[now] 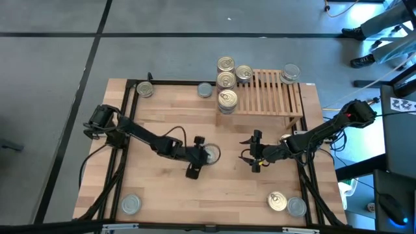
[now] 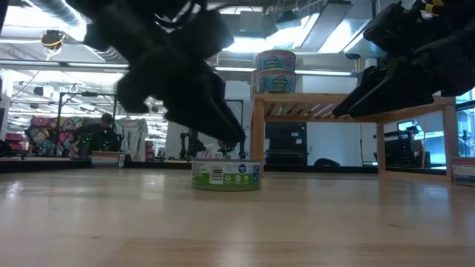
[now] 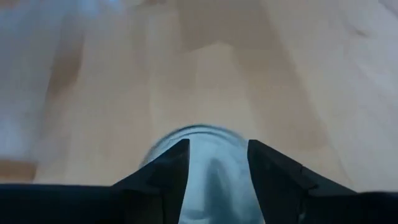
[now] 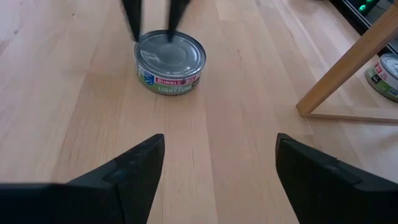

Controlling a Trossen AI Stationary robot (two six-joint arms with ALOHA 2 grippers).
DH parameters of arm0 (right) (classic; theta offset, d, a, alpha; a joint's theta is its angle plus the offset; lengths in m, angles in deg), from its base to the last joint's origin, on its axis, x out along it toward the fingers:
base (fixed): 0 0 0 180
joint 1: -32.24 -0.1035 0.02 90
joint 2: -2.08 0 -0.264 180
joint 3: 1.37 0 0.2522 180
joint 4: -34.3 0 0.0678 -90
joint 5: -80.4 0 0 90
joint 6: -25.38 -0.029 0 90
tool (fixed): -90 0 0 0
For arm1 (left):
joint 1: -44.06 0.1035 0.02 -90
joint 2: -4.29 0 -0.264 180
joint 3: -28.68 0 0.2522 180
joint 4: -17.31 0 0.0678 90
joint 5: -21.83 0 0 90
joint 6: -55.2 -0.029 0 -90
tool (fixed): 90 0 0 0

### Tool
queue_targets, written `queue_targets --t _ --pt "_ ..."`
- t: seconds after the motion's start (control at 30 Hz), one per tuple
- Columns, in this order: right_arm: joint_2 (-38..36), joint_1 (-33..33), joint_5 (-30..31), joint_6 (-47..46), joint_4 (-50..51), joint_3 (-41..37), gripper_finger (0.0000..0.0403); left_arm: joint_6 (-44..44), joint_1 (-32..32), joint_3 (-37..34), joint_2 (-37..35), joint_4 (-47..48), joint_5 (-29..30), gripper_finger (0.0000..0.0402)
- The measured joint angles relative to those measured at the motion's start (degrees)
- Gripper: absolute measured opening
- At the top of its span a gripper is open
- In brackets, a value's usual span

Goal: Stack canned seafood by type on shelf
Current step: Put the green tuna can on the shelf aligned with the other green tuna can

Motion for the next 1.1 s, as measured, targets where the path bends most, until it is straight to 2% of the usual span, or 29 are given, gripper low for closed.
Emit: queue_targets --t 0.27,0.37,0.5,0.7,0.9,1.1 --pt "0.1 0.0 -1.7 0.0 -5.0 0.0 0.0293 6.0 7.4 -3.2 -0.3 -0.1 -12.8 0.0162" --pt "0.5 0.0 -3.2 0.0 -7.5 0.0 0.0293 6.7 8.4 -4.2 -0.3 -0.7 -15.6 0.0162" --pt "3.1 0.0 -6.9 1.5 -13.1 0.0 0.0293 4.8 8.3 -6.6 -0.5 -3.9 -15.5 0.0162" --pt "11.7 0.0 -13.2 6.1 -22.6 2.1 0.0294 4.4 8.3 -11.6 -0.4 -12.9 -14.7 0.0162" --pt "23.1 0.0 -15.0 15.8 -20.5 11.4 0.0294 7.9 8.3 -16.3 0.8 -21.4 -14.0 0.0162" --pt "30.6 0.8 -12.3 26.2 -12.6 21.1 0.0294 12.9 8.3 -19.3 3.9 -31.6 -13.6 0.0162"
